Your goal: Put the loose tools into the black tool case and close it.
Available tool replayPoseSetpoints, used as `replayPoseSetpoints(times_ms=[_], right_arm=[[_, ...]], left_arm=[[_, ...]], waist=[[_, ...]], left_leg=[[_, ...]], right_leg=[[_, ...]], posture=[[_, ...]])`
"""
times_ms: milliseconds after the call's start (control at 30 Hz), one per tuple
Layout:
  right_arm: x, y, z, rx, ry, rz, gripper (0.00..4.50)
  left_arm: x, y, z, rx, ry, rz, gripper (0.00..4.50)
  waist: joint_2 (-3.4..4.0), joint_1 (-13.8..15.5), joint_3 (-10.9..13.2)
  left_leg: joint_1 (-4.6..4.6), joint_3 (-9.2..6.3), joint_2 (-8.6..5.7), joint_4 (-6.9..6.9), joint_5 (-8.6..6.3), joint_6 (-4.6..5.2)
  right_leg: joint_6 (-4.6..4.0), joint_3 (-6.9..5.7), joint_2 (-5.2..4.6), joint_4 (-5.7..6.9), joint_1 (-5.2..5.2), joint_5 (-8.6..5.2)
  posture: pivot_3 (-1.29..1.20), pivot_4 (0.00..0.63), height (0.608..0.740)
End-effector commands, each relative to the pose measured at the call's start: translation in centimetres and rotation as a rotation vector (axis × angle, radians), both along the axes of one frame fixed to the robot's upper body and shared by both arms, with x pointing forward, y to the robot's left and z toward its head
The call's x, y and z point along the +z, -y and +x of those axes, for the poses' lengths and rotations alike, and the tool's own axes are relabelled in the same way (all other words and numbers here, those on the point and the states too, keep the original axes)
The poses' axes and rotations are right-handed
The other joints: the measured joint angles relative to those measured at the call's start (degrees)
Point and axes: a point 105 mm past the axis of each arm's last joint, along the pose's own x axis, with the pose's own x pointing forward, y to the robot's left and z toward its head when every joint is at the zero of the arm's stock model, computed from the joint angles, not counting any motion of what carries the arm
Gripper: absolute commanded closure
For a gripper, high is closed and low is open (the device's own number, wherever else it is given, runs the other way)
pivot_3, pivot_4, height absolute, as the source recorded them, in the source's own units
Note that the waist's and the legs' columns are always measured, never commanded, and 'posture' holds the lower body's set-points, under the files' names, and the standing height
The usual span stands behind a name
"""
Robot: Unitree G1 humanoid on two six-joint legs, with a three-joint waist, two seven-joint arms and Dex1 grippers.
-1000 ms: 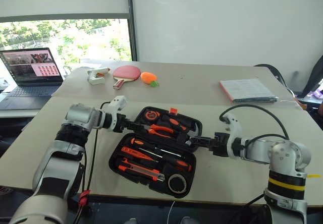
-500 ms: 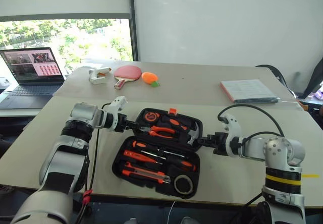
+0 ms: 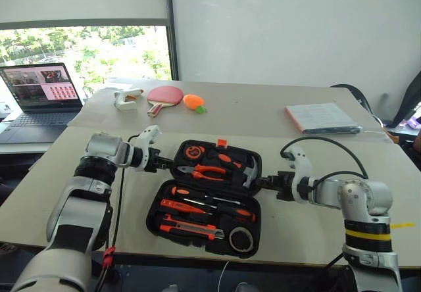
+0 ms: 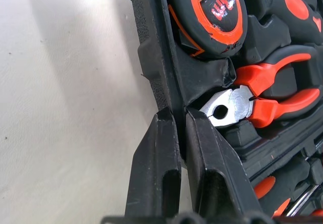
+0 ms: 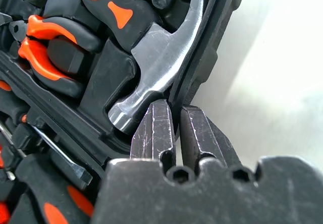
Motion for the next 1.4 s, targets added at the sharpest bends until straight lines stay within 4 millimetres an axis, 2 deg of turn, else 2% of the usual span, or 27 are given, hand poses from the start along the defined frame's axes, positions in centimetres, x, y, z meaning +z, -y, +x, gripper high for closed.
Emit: replayPoseSetpoints(times_ms=[33, 133, 200, 300, 433, 700, 833, 1100, 1400], right_arm=[[3.7, -0.5, 1.1, 0.022, 0.248, -0.007, 4.50], [5.1, -0.7, 1.5, 0.044, 0.387, -0.050, 4.50], [5.5, -0.8, 1.6, 0.052, 0.437, -0.063, 4.50], [6.1, -0.8, 1.6, 0.062, 0.527, -0.094, 4.50], [6.7, -1.2, 0.8, 0.129, 0.697, -0.184, 4.50], [5.8, -1.9, -1.6, 0.291, 0.969, -0.366, 4.50], [5.6, -1.8, -2.5, 0.317, 1.050, -0.434, 4.50], [6.0, -2.1, -4.5, 0.435, 1.256, -0.594, 4.50], [3.3, -1.4, -5.9, 0.591, 1.423, -0.857, 4.50]], left_arm=[[3.2, 2.8, 0.2, -0.102, 0.171, -0.126, 4.47], [4.5, 3.1, 0.4, -0.099, 0.295, -0.162, 4.47], [5.0, 3.2, 0.4, -0.084, 0.335, -0.188, 4.47], [6.3, 3.5, 0.2, -0.082, 0.439, -0.218, 4.47], [7.1, 3.7, -1.0, -0.108, 0.615, -0.190, 4.47], [5.8, 2.6, -2.3, -0.066, 0.877, -0.006, 4.47], [5.8, 2.1, -3.3, -0.019, 1.005, 0.054, 4.47], [5.2, 1.6, -4.9, -0.014, 1.132, 0.148, 4.47], [3.6, 0.9, -6.4, -0.017, 1.136, 0.192, 4.47]], waist=[[0.00, 0.12, 0.00], [0.01, 0.35, 0.01], [0.01, 0.46, 0.01], [0.01, 0.55, 0.01], [0.02, 0.50, 0.02], [0.02, 0.47, 0.02], [0.02, 0.40, 0.02], [0.02, 0.48, 0.02], [0.02, 0.37, 0.02]], left_leg=[[-0.02, 0.00, -0.01, 0.00, 0.00, 0.00], [-0.27, 0.00, -0.01, 0.01, 0.00, 0.00], [-0.73, 0.00, -0.02, 0.07, 0.03, -0.05], [-0.89, 0.00, -0.02, 0.06, 0.04, -0.06], [-1.12, 0.01, -0.02, 0.00, 0.04, -0.06], [-1.21, 0.04, -0.01, 0.02, 0.04, -0.06], [-1.13, 0.07, 0.00, 0.03, 0.04, -0.06], [-0.83, 0.08, 0.00, 0.06, 0.09, -0.14], [-0.52, 0.15, 0.01, 0.03, 0.09, -0.14]], right_leg=[[0.00, 0.00, 0.00, -0.01, -0.02, 0.00], [0.01, 0.01, -0.02, 0.00, -0.25, 0.01], [0.02, 0.02, -0.04, 0.10, -0.75, 0.05], [0.01, 0.01, -0.04, 0.11, -0.90, 0.06], [0.06, 0.02, -0.11, 0.15, -1.07, 0.11], [0.07, 0.02, -0.12, 0.09, -1.15, 0.13], [0.06, 0.07, -0.12, 0.07, -1.15, 0.14], [0.01, 0.07, -0.10, 0.05, -0.89, 0.17], [0.01, 0.13, -0.09, 0.05, -0.67, 0.16]], posture=[[0.00, 0.150, 0.737], [0.00, 0.150, 0.737], [0.00, 0.150, 0.737], [0.00, 0.150, 0.737], [0.00, 0.150, 0.737], [0.00, 0.150, 0.737], [0.00, 0.150, 0.737], [0.00, 0.150, 0.737], [0.00, 0.150, 0.737]])
